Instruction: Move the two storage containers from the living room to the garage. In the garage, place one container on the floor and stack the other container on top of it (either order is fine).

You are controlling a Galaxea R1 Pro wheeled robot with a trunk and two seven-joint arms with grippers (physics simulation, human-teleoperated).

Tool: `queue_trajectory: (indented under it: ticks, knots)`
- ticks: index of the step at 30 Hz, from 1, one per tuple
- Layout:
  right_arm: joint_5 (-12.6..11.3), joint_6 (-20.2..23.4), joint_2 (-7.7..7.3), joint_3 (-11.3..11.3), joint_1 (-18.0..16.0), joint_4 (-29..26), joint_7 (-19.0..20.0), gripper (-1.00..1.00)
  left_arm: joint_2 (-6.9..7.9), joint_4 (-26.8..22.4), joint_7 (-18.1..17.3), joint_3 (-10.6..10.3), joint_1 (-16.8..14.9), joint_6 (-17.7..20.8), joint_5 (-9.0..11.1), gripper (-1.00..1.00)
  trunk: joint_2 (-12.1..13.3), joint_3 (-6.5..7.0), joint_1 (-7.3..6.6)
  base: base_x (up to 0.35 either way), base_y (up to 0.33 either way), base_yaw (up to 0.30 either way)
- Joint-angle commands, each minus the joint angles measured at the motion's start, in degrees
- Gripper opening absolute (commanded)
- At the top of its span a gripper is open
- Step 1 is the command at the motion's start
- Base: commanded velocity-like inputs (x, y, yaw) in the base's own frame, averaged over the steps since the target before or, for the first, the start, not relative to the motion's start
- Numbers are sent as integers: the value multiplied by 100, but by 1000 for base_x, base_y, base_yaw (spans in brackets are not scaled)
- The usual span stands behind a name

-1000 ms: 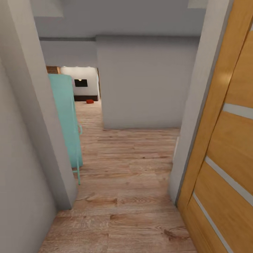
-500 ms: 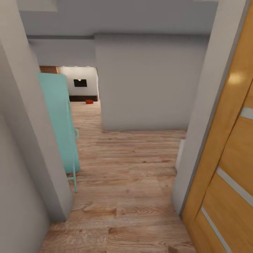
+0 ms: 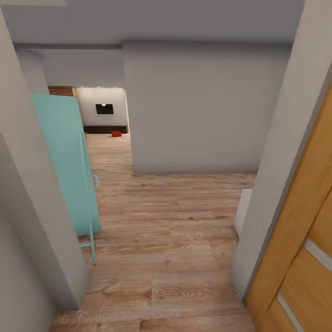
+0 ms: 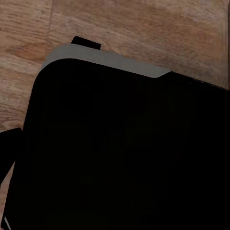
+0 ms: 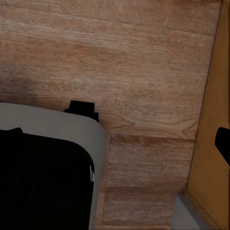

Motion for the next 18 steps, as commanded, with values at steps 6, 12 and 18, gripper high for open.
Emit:
queue_trajectory:
  ticks: [6, 12, 18]
  knots:
    - [-52, -32, 2, 49, -6, 14, -4, 100, -2, -3, 6, 25, -1, -42, 10, 100, -2, -5, 3, 326, 0, 0]
    - [-52, -33, 2, 49, -6, 14, -4, 100, -2, -3, 6, 26, -1, -46, 9, 100, -2, -5, 3, 326, 0, 0]
    - [-52, -31, 2, 49, -6, 14, -4, 100, -2, -3, 6, 26, -1, -47, 9, 100, -2, -5, 3, 326, 0, 0]
